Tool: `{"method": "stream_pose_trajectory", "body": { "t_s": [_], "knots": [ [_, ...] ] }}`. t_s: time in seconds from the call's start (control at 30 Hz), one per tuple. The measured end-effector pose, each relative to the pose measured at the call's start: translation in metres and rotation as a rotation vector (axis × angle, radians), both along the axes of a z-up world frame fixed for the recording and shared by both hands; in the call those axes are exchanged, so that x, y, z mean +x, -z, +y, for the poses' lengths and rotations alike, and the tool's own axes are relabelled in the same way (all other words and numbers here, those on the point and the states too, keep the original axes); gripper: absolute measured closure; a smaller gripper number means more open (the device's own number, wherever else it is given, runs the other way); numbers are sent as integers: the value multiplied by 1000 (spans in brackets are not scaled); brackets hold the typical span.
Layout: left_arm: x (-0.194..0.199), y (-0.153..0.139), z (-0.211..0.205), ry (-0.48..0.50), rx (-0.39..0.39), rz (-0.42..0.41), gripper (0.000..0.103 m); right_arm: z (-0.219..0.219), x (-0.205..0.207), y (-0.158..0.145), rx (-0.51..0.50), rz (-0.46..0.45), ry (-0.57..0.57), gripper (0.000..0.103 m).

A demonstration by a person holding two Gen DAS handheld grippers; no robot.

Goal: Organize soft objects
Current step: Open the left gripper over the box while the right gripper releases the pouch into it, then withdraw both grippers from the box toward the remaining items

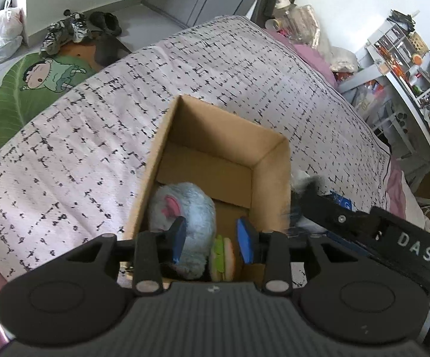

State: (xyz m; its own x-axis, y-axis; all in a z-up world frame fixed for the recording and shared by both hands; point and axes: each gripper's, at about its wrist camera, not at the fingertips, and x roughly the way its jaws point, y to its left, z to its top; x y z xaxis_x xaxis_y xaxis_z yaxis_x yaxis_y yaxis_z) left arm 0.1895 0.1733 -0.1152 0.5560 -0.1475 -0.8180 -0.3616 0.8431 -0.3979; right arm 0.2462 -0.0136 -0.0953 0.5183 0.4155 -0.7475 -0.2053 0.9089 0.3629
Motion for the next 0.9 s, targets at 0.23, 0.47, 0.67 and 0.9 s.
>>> {"method": "stream_pose_trajectory", "body": {
  "t_s": [0.23,0.47,0.67,0.9],
  "knots": [
    [-1,-2,-2,1,3,-4,66,-19,-5,-1,-1,5,20,32],
    [3,-6,-17,23,20,-5,58,-47,-13,0,-21,-1,33,28],
    [4,-12,-34,38,40,-9,49,-71,-18,0,-34,-12,45,24],
    [6,-19,-55,64,58,2,40,-99,-23,-4,-30,-44,53,7]
  ]
}}
